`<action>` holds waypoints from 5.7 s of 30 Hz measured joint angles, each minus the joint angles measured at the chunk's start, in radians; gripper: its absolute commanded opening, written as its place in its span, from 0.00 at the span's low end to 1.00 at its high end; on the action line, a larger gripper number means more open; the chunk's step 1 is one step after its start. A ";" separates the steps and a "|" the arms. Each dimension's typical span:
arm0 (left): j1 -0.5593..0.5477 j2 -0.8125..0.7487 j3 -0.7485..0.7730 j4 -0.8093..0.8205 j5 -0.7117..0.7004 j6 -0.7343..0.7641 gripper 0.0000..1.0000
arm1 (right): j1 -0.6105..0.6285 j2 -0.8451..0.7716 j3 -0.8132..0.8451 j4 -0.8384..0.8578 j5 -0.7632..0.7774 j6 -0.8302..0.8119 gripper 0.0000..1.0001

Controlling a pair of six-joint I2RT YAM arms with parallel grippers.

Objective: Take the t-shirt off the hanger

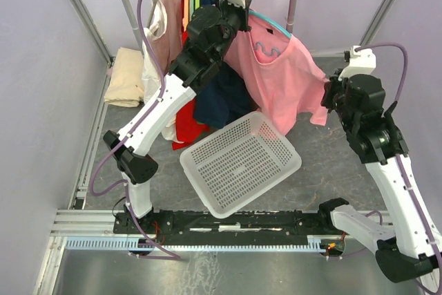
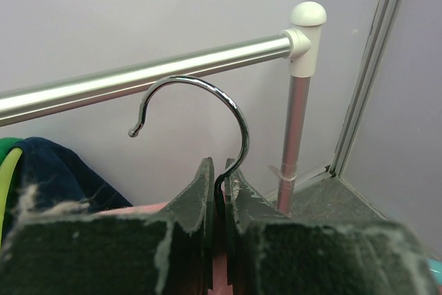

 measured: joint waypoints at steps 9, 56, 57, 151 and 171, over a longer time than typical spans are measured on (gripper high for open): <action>0.014 -0.008 -0.008 0.002 -0.011 -0.003 0.03 | 0.000 0.069 -0.009 -0.044 0.214 0.073 0.01; 0.058 -0.068 -0.083 0.023 0.020 -0.076 0.03 | -0.029 -0.077 -0.153 0.337 -0.457 -0.005 0.24; 0.058 -0.068 -0.083 0.023 0.020 -0.078 0.03 | -0.029 -0.071 -0.153 0.343 -0.456 -0.005 0.22; -0.061 -0.041 -0.087 -0.046 0.414 -0.008 0.03 | -0.029 0.004 0.002 0.312 -0.573 0.077 0.25; -0.071 -0.047 -0.094 -0.067 0.332 -0.020 0.87 | -0.029 -0.008 -0.003 0.299 -0.560 0.074 0.02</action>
